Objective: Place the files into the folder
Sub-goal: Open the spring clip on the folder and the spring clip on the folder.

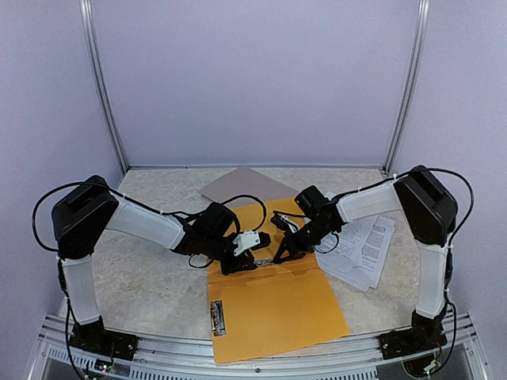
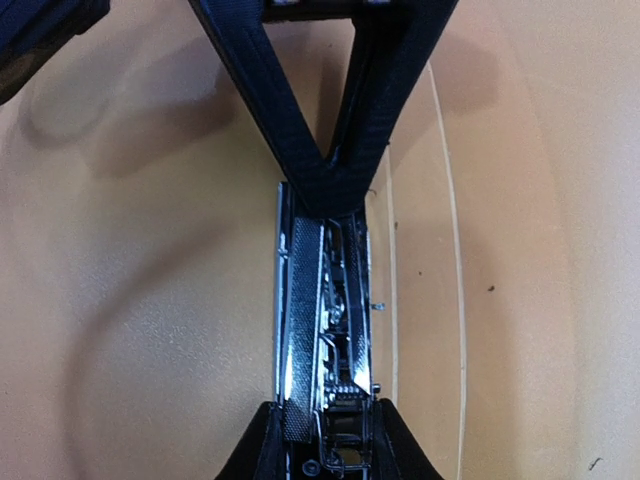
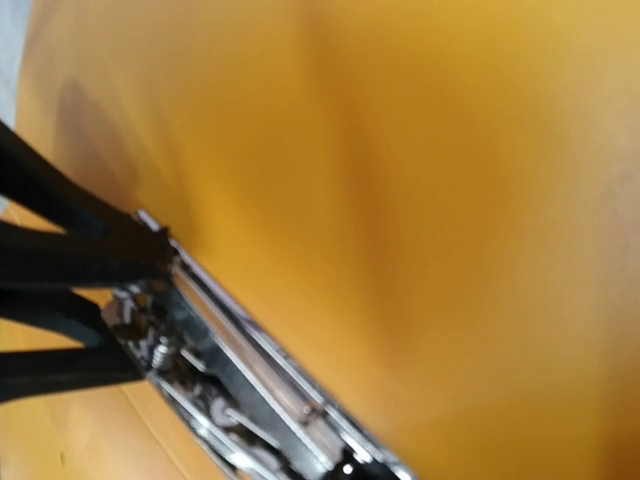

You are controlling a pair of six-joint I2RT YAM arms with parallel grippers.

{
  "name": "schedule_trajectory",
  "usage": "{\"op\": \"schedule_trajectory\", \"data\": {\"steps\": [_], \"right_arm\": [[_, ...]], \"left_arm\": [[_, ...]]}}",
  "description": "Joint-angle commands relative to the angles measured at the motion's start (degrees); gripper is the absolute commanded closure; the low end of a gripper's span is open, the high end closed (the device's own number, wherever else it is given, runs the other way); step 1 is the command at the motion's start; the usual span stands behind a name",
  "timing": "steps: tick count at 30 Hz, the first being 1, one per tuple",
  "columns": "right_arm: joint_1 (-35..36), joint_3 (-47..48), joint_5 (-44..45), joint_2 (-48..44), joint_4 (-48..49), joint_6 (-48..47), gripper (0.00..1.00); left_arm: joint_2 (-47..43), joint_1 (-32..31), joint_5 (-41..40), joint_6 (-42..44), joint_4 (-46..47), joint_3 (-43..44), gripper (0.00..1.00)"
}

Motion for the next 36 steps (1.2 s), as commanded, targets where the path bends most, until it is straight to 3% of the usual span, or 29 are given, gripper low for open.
{"op": "schedule_trajectory", "data": {"steps": [1,13,21,28,32,33,34,36], "right_arm": [[-0.48,-1.62,11.38,1.12,2.03,1.05,1.0],[-0.52,-3.72,11.67,-2.96,9.12,3.52,1.0],[0.18,-6.43,7.42,-6.28,12.24,3.84,1.0],[1.32,-7.96,7.93,-11.81,13.42,4.55,1.0],[2.06,-7.9,8.36,-13.97,13.43,5.36,0.98],[2.42,-7.82,8.44,-14.26,13.47,5.69,0.96],[2.72,-7.71,8.61,-14.46,13.54,5.95,0.95],[3.48,-7.57,8.96,-14.69,13.88,6.48,0.92]], "left_arm": [[4.19,-2.36,1.47,3.7,-7.66,-2.99,0.82],[4.17,-2.9,0.79,4.2,-7.12,-3.26,0.82],[3.22,-2.54,0.05,2.8,-5.21,-3.88,0.81],[-2.09,0.16,0.4,-3.17,1.21,-5.37,0.71],[-5.19,0.41,0.24,-5.34,6.05,-7.25,0.49],[-6.23,0.43,0.46,-5.64,7.48,-7.8,0.1],[-6.85,0.44,0.69,-5.87,7.85,-8.3,0.02],[-8.2,0.57,0.25,-6.55,8.07,-8.76,0.01]]}}
